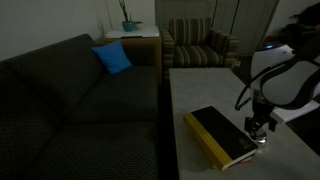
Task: Remove the silver lid from the silver tin
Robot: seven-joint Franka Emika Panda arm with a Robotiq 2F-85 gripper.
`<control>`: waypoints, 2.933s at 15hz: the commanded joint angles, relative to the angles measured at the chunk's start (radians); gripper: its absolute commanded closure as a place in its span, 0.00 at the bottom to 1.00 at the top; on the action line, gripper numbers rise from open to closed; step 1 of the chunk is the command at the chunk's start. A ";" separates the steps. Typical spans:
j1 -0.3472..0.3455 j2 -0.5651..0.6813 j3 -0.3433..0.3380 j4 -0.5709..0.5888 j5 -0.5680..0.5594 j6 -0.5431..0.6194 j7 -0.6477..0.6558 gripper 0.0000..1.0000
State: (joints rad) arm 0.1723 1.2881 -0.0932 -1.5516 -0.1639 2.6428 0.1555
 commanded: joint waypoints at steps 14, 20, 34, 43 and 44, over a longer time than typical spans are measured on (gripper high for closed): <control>-0.113 0.008 0.021 -0.057 -0.054 0.262 -0.322 0.56; -0.100 -0.012 0.012 -0.084 -0.067 0.270 -0.342 0.56; -0.005 -0.170 -0.014 -0.312 -0.055 0.306 -0.213 0.56; -0.118 -0.105 0.122 -0.239 -0.048 -0.057 -0.364 0.56; -0.123 -0.087 0.118 -0.220 -0.050 -0.073 -0.369 0.56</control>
State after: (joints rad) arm 0.1010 1.1508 0.0038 -1.8272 -0.2227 2.6288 -0.1558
